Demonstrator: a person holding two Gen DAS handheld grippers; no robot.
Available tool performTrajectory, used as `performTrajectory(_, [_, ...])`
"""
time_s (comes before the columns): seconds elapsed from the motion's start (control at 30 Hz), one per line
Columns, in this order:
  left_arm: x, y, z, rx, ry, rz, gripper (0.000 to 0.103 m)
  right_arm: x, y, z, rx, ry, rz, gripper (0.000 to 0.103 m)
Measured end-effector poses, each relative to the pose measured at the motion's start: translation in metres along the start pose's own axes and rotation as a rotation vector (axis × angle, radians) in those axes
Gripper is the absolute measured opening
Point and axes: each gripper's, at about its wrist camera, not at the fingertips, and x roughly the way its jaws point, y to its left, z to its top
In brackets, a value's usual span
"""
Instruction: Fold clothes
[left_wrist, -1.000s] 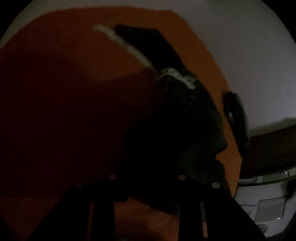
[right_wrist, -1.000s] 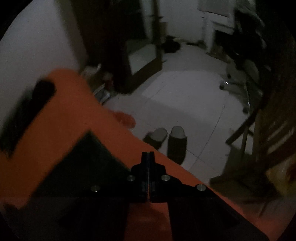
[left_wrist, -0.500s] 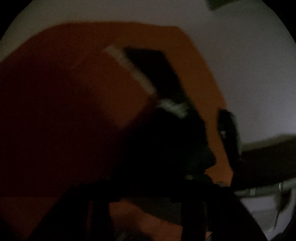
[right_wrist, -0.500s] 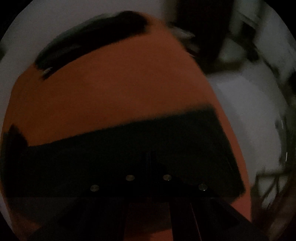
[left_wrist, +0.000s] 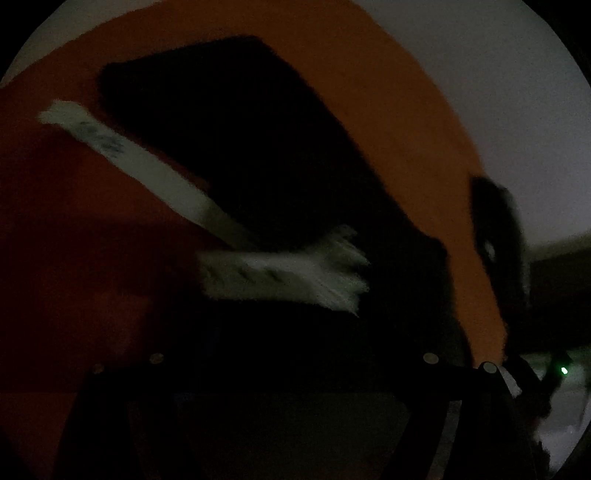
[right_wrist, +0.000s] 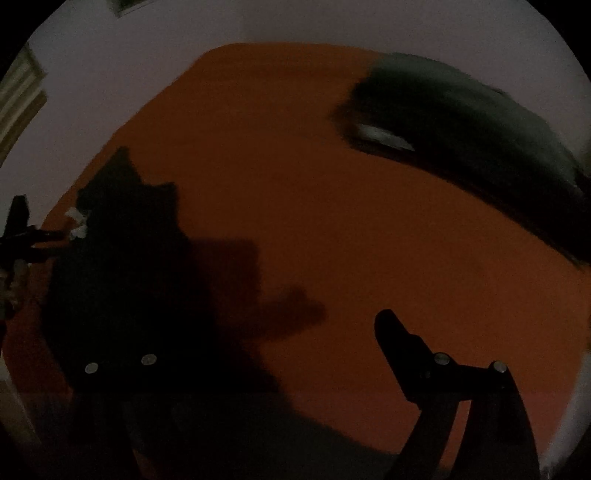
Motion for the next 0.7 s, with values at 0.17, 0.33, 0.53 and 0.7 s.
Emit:
performTrajectory(0.17, [0.007,0.000,-0.011,0.031,0.024,-0.069,0.082,0.086,0.050,0.028,0.023,0.092,0.108,0.087])
performTrajectory(0.33, [0.031,-0.032,-0.048,0.294,0.146,0.024,0.079,0.137,0.068,0.036,0.120,0.224,0.147,0.008])
performTrajectory(0.53, [-0.009,-0.018,-0.072,0.141,0.012,-0.040,0.032,0.061,0.052,0.014,0.254,0.052,0.229,0.003])
performTrajectory(0.7, [-0.064,0.006,-0.132,0.165,-0.062,-0.122,0.029,-0.023,0.109,-0.050,-0.004,-0.062,0.168,0.003])
